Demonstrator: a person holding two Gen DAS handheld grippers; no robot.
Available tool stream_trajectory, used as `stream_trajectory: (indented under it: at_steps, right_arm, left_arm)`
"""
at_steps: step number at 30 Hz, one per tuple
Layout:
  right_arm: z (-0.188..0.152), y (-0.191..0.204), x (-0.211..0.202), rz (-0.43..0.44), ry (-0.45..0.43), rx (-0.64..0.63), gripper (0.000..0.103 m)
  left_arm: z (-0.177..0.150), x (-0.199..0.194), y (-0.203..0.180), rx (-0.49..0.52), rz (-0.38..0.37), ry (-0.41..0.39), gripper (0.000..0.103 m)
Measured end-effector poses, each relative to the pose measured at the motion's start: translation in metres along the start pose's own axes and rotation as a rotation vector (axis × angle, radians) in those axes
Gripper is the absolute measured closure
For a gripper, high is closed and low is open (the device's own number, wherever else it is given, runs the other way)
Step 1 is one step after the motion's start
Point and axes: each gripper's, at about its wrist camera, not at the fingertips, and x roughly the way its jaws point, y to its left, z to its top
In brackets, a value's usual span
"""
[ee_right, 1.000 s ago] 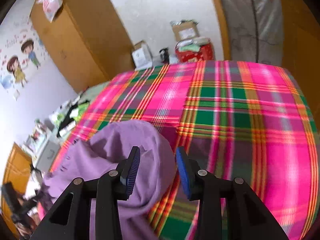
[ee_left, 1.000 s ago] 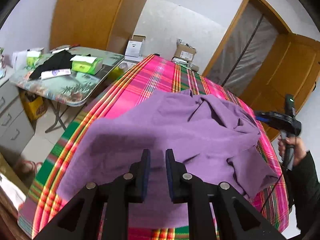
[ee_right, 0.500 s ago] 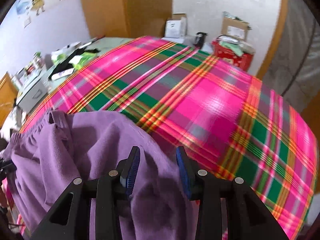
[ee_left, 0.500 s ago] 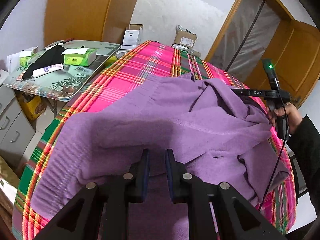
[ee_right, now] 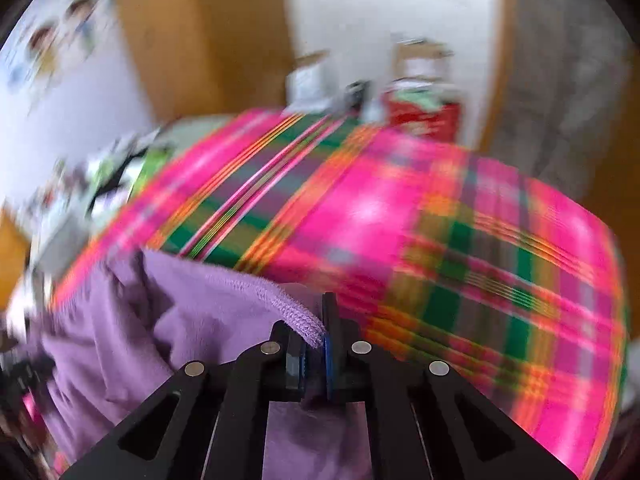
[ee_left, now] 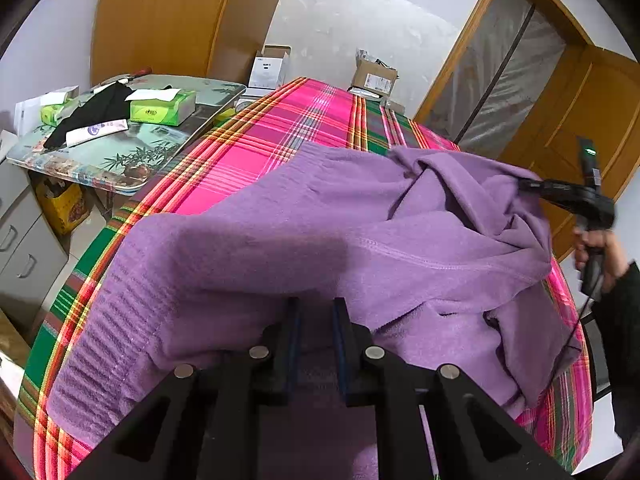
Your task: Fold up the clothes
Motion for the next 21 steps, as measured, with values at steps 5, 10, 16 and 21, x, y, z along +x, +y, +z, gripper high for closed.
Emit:
stream_trajectory:
  at_steps: [5, 10, 16, 21]
  right_arm:
    - [-0.038, -0.042, -0.046, -0.075, -0.042, 0.183, 0.097]
    - [-0.081, -0.069, -0.082, -0.124, -0.047, 0.303, 0.093]
    - [-0.116, -0.074, -0.119, -0.15, -0.09, 0.364, 0.079]
    - [-0.125, -0.013, -0.13, 0.005, -0.131, 0.171, 0.062]
  left_arm:
    - [-0.001, -0.002, -0.001, -0.003, 0.007, 0.001, 0.088]
    - [-0.003, -0.014, -0.002, -0.012, 0.016, -0.001, 0.088]
    - [-0.011, -0.042, 0.003, -0.024, 0.039, -0.036, 0.088]
    - [-0.027, -0.059, -0.002, -0.023, 0.028, -0.046, 0.088]
